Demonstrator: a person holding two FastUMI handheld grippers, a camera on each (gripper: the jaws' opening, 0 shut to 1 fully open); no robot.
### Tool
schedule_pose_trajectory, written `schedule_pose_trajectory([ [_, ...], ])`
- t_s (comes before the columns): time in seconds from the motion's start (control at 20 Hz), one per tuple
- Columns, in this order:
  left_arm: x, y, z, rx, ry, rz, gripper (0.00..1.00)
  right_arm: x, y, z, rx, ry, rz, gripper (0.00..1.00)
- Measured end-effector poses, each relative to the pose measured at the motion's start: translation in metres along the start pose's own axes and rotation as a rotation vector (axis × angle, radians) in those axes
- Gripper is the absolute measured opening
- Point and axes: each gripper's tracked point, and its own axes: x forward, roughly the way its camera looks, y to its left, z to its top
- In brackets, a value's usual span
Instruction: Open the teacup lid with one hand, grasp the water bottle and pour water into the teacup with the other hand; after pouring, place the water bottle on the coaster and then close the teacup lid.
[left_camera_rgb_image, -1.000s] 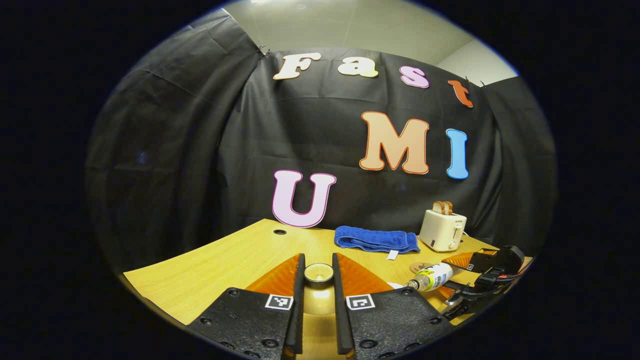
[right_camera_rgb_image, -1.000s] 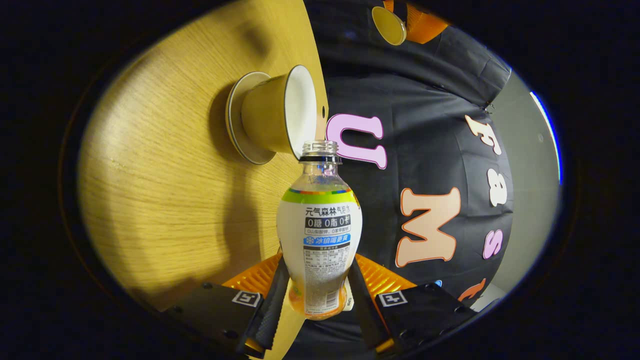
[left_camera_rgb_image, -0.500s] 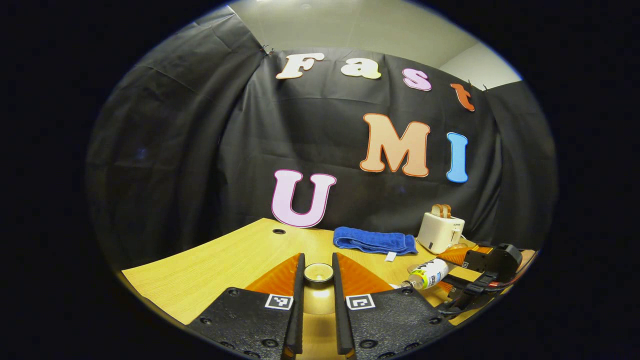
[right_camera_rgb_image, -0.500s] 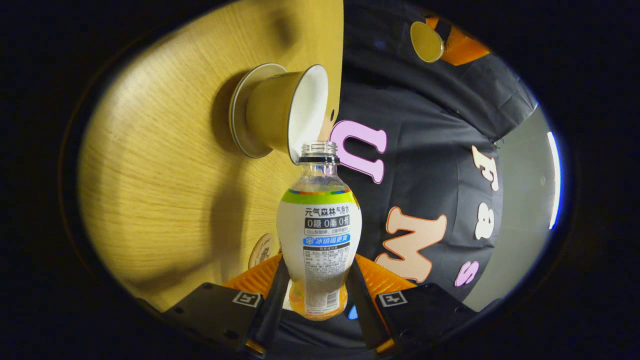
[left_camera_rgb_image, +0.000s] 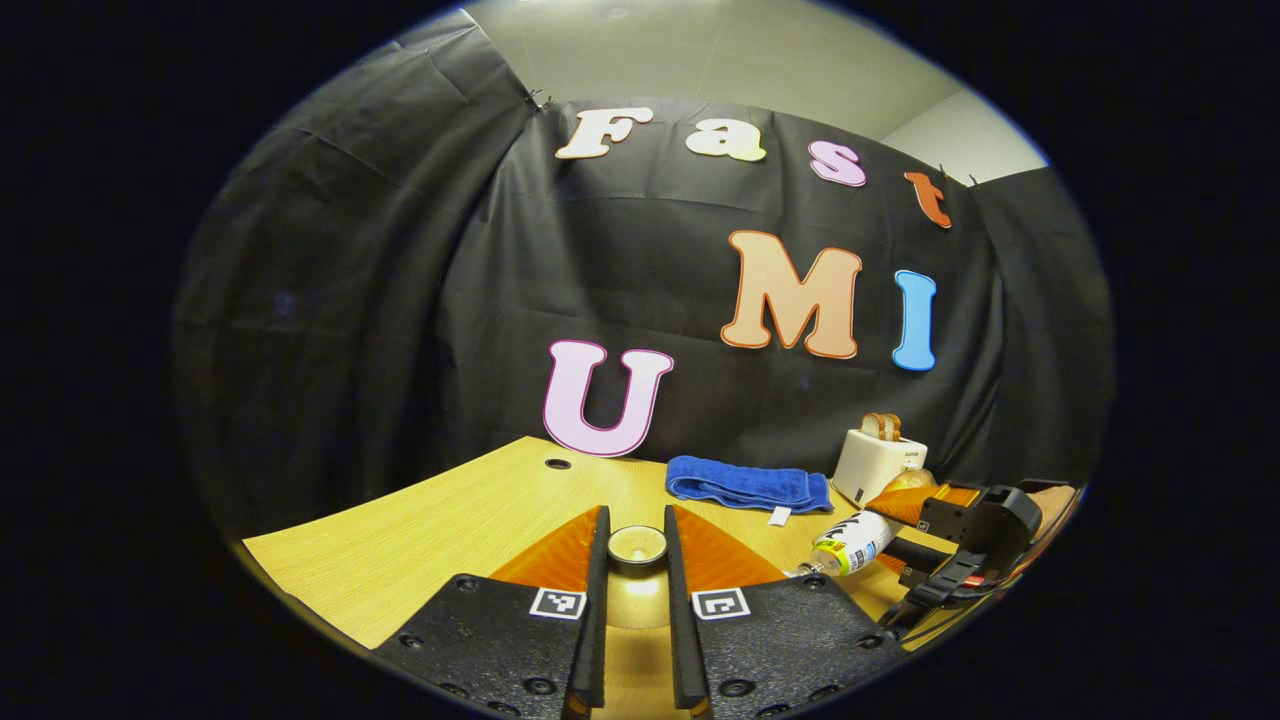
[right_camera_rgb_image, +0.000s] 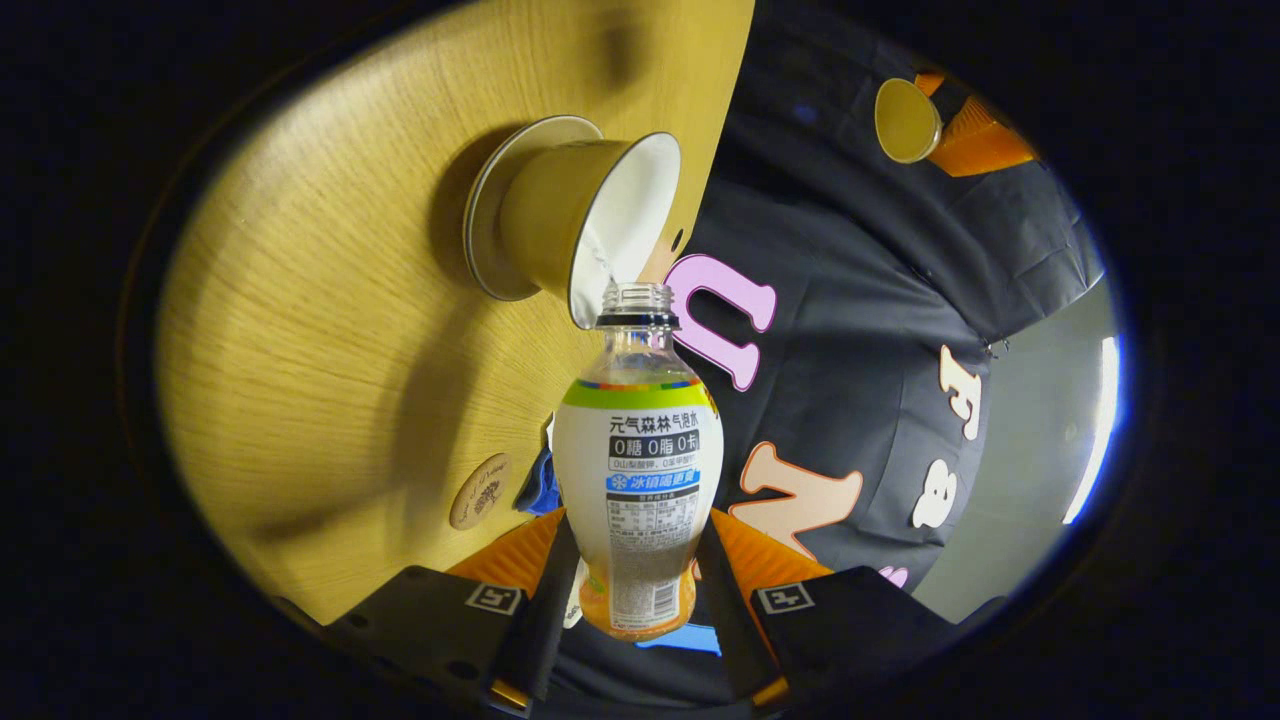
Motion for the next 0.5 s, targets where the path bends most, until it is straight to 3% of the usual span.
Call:
schedule_pose_trajectory([
  [0.5,-0.0011,0.0015,0.0015,0.004,-0.005,0.012,0.24,0.0068,-0.0062,-0.0004,-0.057,-0.031,0.024,0.69],
])
